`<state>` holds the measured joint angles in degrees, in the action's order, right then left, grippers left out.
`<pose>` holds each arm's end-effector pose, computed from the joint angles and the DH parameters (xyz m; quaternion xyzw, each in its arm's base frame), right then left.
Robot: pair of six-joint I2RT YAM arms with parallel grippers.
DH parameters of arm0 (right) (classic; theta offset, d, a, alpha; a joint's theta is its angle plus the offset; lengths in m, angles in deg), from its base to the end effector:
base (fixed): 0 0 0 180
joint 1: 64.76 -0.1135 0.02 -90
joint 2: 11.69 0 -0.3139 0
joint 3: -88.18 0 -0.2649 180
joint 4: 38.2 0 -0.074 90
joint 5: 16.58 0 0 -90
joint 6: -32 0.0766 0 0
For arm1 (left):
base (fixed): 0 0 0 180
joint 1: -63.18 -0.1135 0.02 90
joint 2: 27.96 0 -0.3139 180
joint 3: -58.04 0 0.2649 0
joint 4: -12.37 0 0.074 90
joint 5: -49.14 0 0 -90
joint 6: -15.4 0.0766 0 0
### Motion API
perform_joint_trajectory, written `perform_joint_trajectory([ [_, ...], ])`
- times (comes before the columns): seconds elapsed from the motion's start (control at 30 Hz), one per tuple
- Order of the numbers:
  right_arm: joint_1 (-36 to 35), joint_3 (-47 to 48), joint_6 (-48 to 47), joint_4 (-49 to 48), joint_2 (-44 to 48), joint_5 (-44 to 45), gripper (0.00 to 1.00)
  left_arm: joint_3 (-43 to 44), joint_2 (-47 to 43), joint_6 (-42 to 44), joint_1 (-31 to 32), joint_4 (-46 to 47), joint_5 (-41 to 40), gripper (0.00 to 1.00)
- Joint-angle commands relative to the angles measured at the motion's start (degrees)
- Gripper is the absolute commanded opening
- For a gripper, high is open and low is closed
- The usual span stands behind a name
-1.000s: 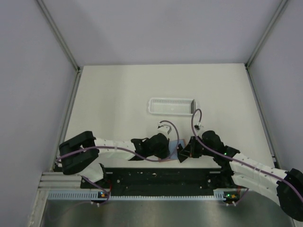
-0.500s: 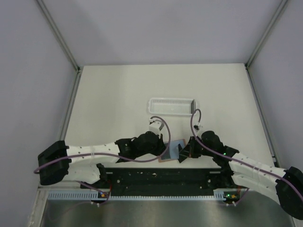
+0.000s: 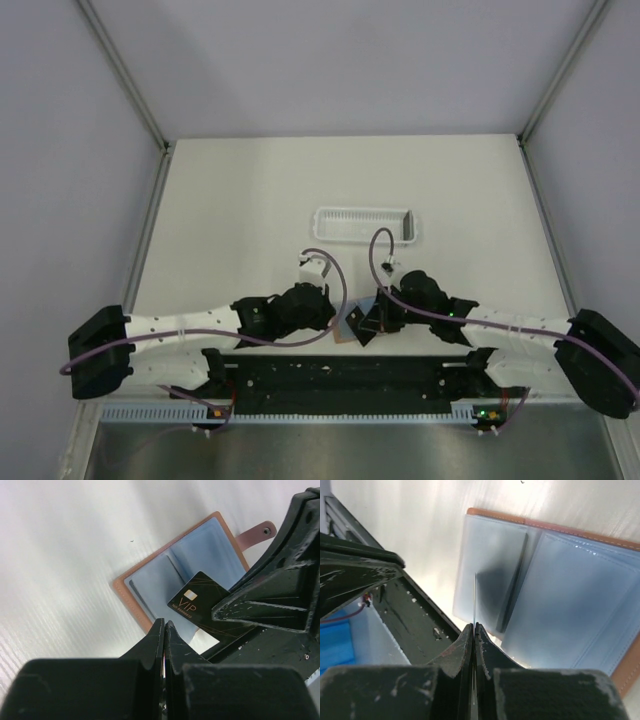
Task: Put the credit cards into the card holder
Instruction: Turn over the card holder at the center of the board.
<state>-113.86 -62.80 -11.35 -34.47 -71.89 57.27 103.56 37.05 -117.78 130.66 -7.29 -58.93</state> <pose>0.1225 0.1739 0.1643 -0.0837 0.8763 0.4231 0.2147 0.1181 -0.2227 0.2169 0.1218 0.8862 -0.2680 0.3578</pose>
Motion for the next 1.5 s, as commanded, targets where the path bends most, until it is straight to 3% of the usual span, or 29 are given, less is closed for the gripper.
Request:
perform_joint_trajectory([
  [0.0, -2.7, 4.9, -1.2, -3.1, -6.7, 3.2, 0.00, -0.4, -0.8, -0.8, 0.0, 0.1, -2.1, 0.00],
  [0.33, -3.5, 2.6, 1.5, 0.1, 6.9, 15.8, 0.00, -0.2, 0.5, 0.5, 0.0, 1.8, -2.3, 0.00],
  [0.53, -3.5, 1.7, 3.5, 5.3, 8.0, 20.0, 0.00, 1.0, 4.6, 1.5, 0.0, 5.6, -0.1, 0.00],
  [0.9, -3.5, -7.7, 8.7, -5.2, 10.1, 21.9, 0.00, -3.3, 11.0, 3.0, -0.1, 21.4, 6.5, 0.00],
  [1.13, -3.5, -10.4, 11.1, -8.4, 11.7, 21.9, 0.00, -4.6, 15.6, 1.5, 0.0, 22.0, 8.6, 0.00],
  [1.47, -3.5, -12.4, 12.7, -12.6, 12.0, 20.2, 0.00, -7.7, 13.7, 0.1, 0.0, 20.8, 7.7, 0.00],
])
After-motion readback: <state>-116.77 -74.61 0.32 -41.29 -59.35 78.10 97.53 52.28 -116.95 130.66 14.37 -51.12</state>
